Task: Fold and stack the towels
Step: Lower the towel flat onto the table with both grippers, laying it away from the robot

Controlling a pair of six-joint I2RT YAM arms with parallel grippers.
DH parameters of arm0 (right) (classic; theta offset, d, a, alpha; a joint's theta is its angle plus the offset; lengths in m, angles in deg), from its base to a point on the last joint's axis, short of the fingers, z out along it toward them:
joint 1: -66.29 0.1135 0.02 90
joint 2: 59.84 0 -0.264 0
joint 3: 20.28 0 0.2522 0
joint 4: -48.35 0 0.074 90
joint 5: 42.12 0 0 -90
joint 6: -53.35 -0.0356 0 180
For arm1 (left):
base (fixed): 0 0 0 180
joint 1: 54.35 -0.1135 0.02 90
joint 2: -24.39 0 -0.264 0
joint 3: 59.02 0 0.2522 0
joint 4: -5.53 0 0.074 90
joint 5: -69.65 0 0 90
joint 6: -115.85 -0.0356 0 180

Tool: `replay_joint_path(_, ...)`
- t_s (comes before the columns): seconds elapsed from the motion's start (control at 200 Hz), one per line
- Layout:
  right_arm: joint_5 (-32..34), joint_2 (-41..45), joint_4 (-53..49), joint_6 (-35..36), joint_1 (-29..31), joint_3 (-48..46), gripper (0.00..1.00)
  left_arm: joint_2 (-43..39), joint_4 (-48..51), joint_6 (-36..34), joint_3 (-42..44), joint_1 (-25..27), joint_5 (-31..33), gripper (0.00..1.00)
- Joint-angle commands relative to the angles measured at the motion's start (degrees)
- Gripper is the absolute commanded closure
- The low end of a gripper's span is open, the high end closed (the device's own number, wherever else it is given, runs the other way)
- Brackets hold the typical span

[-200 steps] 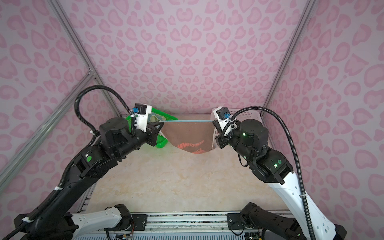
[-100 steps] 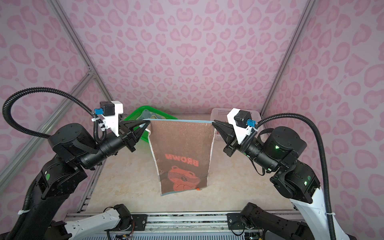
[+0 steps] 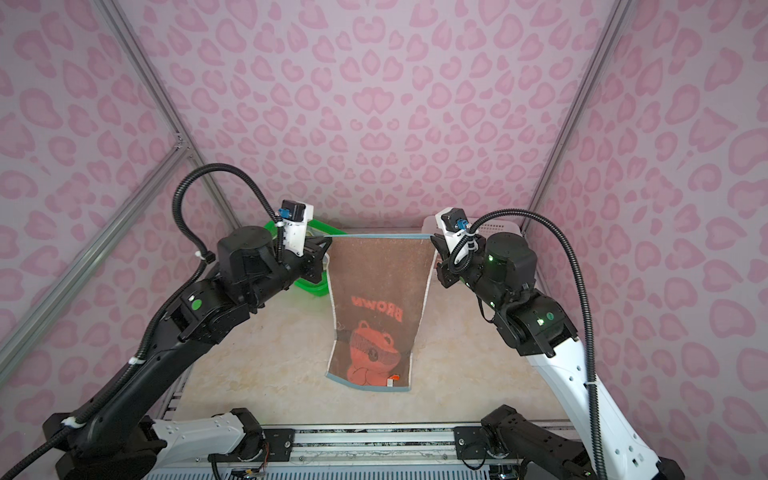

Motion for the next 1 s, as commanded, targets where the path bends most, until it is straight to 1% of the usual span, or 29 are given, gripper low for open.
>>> replay_joint_path(0.0,2.3,-3.1,4.0,-1.3,-3.4,-2.5,1.00,4.6,-2.8,-0.9,0.8,-2.5,9.8,0.98)
replay_joint_path(0.1,2.0,-6.9,7.2,-1.8,-5.3,-5.8,1.00,10.1,-4.9,-0.6,1.7,-4.7,10.5,0.98)
replay_joint_path(0.19,2.0,-9.9,9.8,-2.1,-6.2,-8.0,1.00,14.9,-8.2,-1.0,2.9,-5.4,14.8,0.98)
replay_joint_path(0.24,2.2,-11.3,11.4,-2.2,-6.4,-9.5,1.00,17.6,-9.4,-0.8,3.2,-5.7,16.1,0.98)
replay_joint_path(0.42,1.6,-14.9,13.8,-3.1,-6.8,-13.0,1.00,25.6,-11.6,-0.3,3.3,-5.8,16.5,0.98)
replay_joint_path(0.555,0.5,-15.6,14.8,-4.3,-6.7,-16.7,1.00,28.4,-12.1,0.1,3.9,-5.9,16.7,0.98)
replay_joint_path(0.655,-0.7,-14.7,15.0,-5.7,-6.8,-20.6,1.00,28.3,-12.3,0.0,5.0,-5.8,16.4,0.98)
replay_joint_path(0.715,-1.8,-13.4,15.0,-6.5,-6.6,-23.4,1.00,26.9,-12.7,0.0,8.5,-5.8,15.2,0.98)
replay_joint_path(0.9,-6.4,-7.6,12.6,-8.8,-6.5,-30.5,1.00,18.8,-17.8,-2.0,19.2,-5.8,9.5,0.98)
replay_joint_path(0.995,-7.6,-4.5,10.1,-9.2,-6.1,-33.1,1.00,15.4,-19.2,-3.2,23.8,-5.7,7.5,0.98)
